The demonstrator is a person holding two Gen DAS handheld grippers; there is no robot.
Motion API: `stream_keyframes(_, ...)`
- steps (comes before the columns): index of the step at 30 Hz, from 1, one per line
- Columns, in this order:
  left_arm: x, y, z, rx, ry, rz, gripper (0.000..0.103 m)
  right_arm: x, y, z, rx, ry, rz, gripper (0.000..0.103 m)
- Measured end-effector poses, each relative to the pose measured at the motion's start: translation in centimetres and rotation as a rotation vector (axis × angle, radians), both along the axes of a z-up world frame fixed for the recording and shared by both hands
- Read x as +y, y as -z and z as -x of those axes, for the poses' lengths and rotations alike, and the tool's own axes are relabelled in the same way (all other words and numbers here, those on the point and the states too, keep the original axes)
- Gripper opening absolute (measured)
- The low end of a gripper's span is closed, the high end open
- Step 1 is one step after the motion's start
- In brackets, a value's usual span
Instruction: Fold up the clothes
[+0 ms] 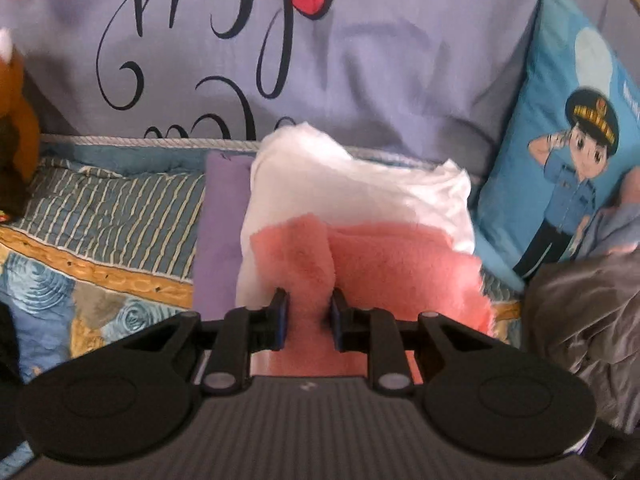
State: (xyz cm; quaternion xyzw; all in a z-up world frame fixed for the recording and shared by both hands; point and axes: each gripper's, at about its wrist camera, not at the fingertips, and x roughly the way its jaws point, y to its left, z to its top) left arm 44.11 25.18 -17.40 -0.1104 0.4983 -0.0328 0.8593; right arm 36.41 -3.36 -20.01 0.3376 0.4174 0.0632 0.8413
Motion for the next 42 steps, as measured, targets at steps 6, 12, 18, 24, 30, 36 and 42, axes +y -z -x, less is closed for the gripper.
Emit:
stream_keyframes(6,1.8,-1.0,0.4,-0.007,-0.040,0.010,0.052,0.3,-0.4,-0.3,0.011,-0.008,0.078,0.033)
stream_keyframes(12,6.0,-5.9,4.2,-0.154,-0.098,0.070,0.084,-2.2,-3.6,0.6,-0.087,0.091,0.099,0.050)
stream_keyframes(18,4.0,-6.6,5.8,-0.127,0.004,0.039,0.085,-1.0,-5.5,-2.9,-0.132,-0.056,0.204,0.054)
stream_keyframes(24,1.3,-3.7,6.3,-0.059,0.062,0.046,0.085,-0.1,-2.3,-7.9,0.003,-0.147,0.159,0.053)
stream_keyframes(30,1.5,0.1,5.6,0.020,0.028,0.003,0.085,0.2,0.0,-8.2,-0.007,-0.184,0.056,0.006)
stream_keyframes(36,2.1,0.1,5.7,-0.005,0.013,-0.005,0.088,-0.2,-2.6,-6.6,-0.156,-0.091,0.137,0.004)
stream_keyframes(42,1.8,1.9,4.3,0.040,-0.011,-0.044,0.094,0.3,-0.8,-7.7,-0.050,-0.101,0.197,0.005)
